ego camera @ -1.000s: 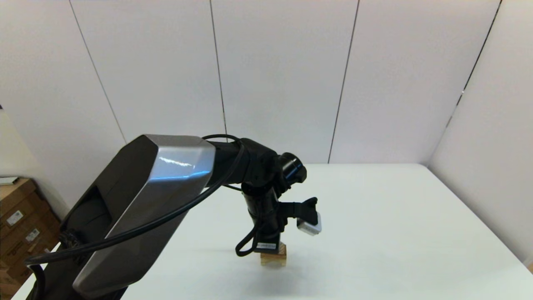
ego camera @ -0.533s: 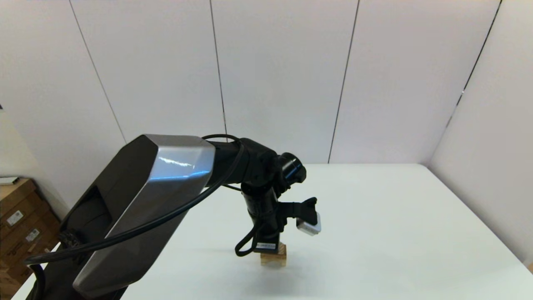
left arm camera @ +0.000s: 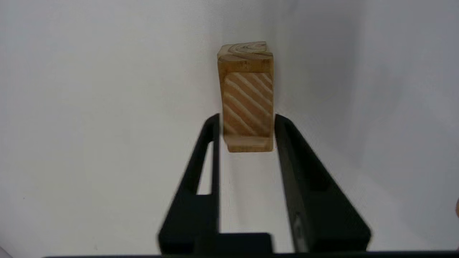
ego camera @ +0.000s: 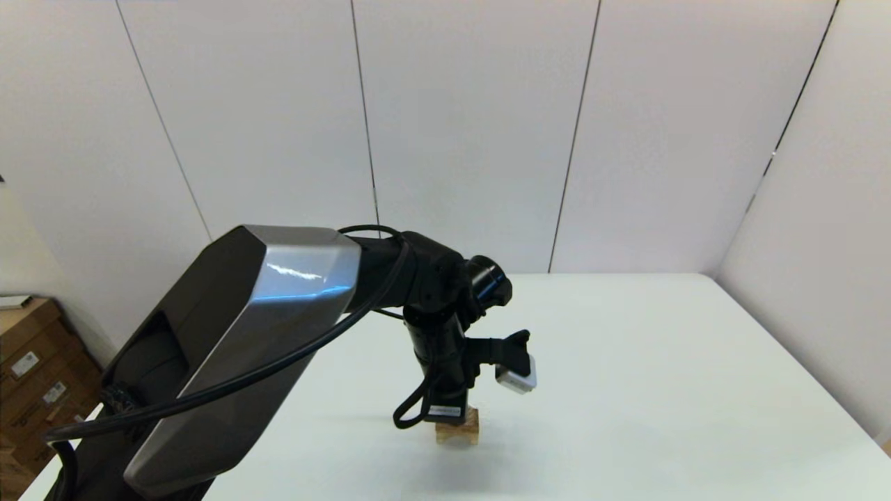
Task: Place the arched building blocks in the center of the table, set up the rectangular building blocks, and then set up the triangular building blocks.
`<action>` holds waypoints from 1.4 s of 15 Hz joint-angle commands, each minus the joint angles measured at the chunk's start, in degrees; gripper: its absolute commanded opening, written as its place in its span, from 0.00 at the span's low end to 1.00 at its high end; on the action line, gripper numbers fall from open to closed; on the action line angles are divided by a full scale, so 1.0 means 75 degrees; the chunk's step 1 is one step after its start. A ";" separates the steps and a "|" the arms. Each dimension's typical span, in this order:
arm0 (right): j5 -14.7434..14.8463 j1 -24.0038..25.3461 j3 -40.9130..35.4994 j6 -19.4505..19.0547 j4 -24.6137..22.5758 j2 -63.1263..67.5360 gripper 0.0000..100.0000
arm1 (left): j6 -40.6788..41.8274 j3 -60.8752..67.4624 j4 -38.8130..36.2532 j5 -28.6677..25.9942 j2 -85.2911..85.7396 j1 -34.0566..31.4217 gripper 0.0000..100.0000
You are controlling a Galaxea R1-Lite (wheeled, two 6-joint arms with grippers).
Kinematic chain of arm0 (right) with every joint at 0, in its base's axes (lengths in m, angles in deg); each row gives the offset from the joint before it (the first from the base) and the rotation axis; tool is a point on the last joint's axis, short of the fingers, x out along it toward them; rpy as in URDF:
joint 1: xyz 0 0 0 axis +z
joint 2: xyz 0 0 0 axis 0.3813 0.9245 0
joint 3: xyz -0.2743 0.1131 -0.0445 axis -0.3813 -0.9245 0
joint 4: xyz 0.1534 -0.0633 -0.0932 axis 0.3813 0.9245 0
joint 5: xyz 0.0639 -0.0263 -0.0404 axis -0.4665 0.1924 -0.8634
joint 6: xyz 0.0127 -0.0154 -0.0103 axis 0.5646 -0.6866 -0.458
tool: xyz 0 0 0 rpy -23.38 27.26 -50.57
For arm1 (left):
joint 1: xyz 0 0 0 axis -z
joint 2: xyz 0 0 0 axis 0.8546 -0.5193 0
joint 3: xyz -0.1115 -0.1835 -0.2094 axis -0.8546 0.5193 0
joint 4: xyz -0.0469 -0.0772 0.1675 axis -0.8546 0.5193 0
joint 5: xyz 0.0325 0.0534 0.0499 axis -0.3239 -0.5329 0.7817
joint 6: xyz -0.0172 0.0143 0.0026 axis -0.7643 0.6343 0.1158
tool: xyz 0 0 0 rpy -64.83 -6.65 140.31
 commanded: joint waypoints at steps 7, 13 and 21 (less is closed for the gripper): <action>-0.0003 0.0002 -0.0012 -0.0006 -0.0001 0.0010 1.00 | -0.0874 0.0000 -0.0163 0.0158 0.1001 -0.0486 1.00; -0.0003 0.0002 -0.0012 -0.0006 -0.0001 -0.0002 1.00 | -0.3640 0.0234 -0.0409 0.1881 0.4188 -0.1986 1.00; -0.0003 0.0002 -0.0012 -0.0006 -0.0001 0.0010 1.00 | -0.4191 0.3820 -0.0374 0.2467 1.0587 -0.6017 1.00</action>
